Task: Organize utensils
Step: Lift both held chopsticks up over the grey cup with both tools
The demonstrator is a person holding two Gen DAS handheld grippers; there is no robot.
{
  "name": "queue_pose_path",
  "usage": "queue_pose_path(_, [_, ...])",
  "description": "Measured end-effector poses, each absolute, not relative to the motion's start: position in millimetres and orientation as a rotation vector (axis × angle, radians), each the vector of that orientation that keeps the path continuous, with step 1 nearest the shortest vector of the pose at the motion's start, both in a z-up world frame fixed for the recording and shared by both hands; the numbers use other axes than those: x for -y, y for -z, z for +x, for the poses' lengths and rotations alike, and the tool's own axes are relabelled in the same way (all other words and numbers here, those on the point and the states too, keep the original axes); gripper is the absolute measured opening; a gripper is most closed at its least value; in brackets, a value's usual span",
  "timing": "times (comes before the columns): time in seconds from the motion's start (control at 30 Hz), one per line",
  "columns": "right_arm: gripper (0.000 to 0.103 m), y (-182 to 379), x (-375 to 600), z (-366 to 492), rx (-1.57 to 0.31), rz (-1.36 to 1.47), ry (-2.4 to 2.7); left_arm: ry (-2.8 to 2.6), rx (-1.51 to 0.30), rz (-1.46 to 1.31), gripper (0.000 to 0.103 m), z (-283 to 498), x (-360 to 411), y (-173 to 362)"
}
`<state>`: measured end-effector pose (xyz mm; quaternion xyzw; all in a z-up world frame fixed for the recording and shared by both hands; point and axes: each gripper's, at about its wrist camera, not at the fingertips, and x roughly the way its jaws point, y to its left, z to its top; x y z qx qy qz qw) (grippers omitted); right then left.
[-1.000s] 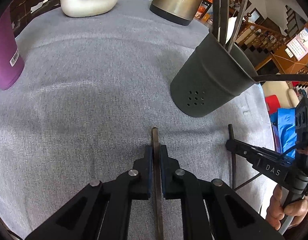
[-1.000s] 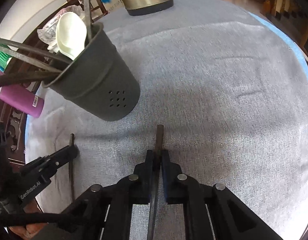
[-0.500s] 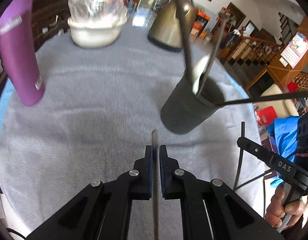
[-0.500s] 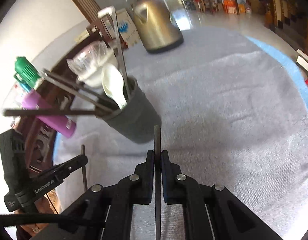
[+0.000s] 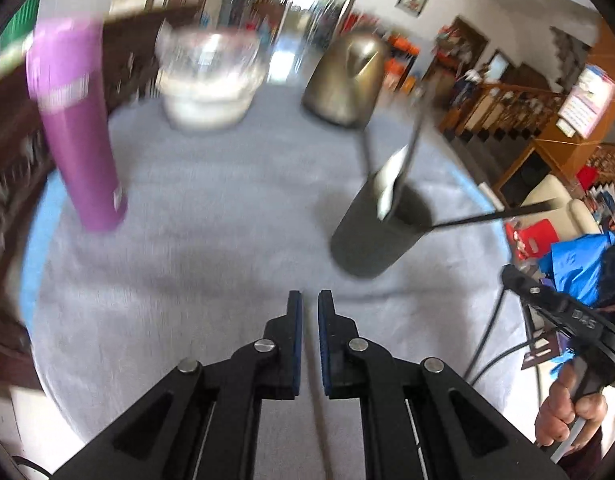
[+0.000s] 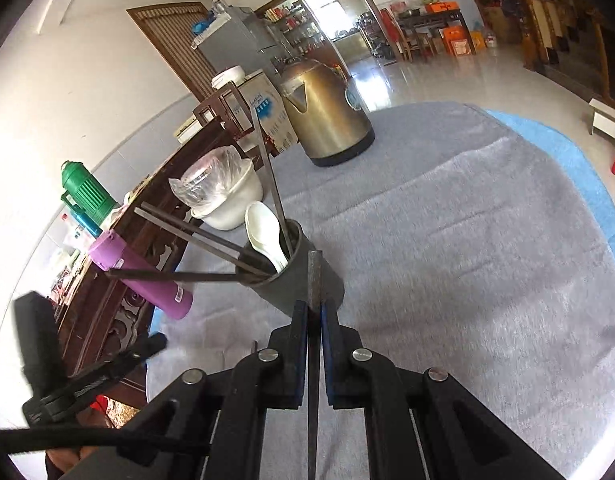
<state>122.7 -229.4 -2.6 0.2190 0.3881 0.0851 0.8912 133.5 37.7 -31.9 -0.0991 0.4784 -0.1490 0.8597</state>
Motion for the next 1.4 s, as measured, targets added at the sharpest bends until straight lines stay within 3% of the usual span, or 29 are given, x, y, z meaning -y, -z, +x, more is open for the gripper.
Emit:
queue_pose_path(0.1, [0.007, 17.8, 235.4, 122.6, -0.839, 0.495, -0.182, 0.291, -1.100, -0.234, 0.013, 141.3, -40.9, 59.6])
queue_pose_path(0.17, [0.007, 27.2, 238.2, 122.9, -0.861, 0.524, -0.186, 0.297, -1.136, -0.243, 0.025, 145.0, -36.3, 71.8])
queue_pose_path(0.23, [0.007, 32.1, 238.5, 123.8, -0.867, 0.528, -0.186, 0.313, -1.158, -0.237, 0.047, 147.9, -28.8, 77.8])
queue_pose_path(0.4, [0.007, 31.6, 239.3, 125.0, -0.853, 0.528, -0.200, 0.319, -1.212, -0.190, 0.048, 161.5, -5.1, 100.5])
queue_pose_path(0.5, [0.007, 30.6, 240.7, 125.4, -0.845, 0.533, -0.208, 0.301, -1.211, -0.151, 0.045, 168.4, 3.3, 111.6])
queue_pose_path(0.53, [0.007, 30.6, 240.7, 125.6, -0.845, 0.532, -0.211, 0.298, -1.203, -0.131, 0.032, 169.9, 6.0, 111.9])
queue_pose_path(0.57, [0.007, 30.7, 240.7, 125.8, -0.845, 0.531, -0.210, 0.284, -1.207, -0.110, 0.025, 171.8, 7.8, 113.8])
queue_pose_path(0.6, [0.007, 31.0, 240.5, 126.0, -0.846, 0.532, -0.210, 0.277, -1.200, -0.105, 0.008, 172.7, 7.7, 113.8])
queue_pose_path(0.83, [0.007, 26.9, 235.3, 125.8, -0.828, 0.527, -0.224, 0.273, -1.123, -0.087, 0.006, 161.2, 6.7, 98.1])
queue_pose_path(1.4, [0.007, -38.6, 218.1, 105.6, -0.613, 0.424, -0.216, 0.174, -0.762, -0.016, 0.005, 115.2, -5.1, -23.9])
